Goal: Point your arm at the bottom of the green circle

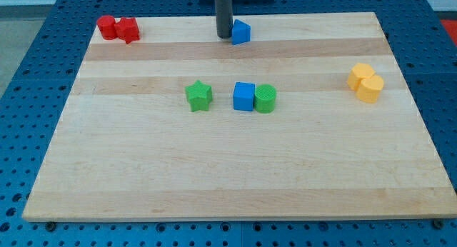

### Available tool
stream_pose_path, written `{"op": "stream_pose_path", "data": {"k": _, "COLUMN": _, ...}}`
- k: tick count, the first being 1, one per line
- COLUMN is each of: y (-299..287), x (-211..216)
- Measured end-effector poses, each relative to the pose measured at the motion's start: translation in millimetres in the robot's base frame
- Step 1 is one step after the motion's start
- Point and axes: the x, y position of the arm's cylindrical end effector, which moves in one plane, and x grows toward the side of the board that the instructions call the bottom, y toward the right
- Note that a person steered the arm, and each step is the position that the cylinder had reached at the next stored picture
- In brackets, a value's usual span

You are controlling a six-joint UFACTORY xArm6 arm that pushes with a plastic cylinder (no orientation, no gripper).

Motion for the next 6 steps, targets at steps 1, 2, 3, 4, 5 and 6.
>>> {"op": "stream_pose_path", "data": {"k": 1, "y": 9.3, "x": 0.0}}
{"op": "stream_pose_path", "data": {"k": 2, "y": 34.8, "x": 0.0}}
{"op": "stream_pose_path", "data": {"k": 3, "y": 34.4, "x": -0.4}}
{"op": "stream_pose_path", "data": {"k": 4, "y": 19.8, "x": 29.1}}
{"op": "stream_pose_path", "data": {"k": 5, "y": 45.5, "x": 98.3}}
{"op": "stream_pose_path", "data": {"k": 6, "y": 128.0, "x": 106.9}}
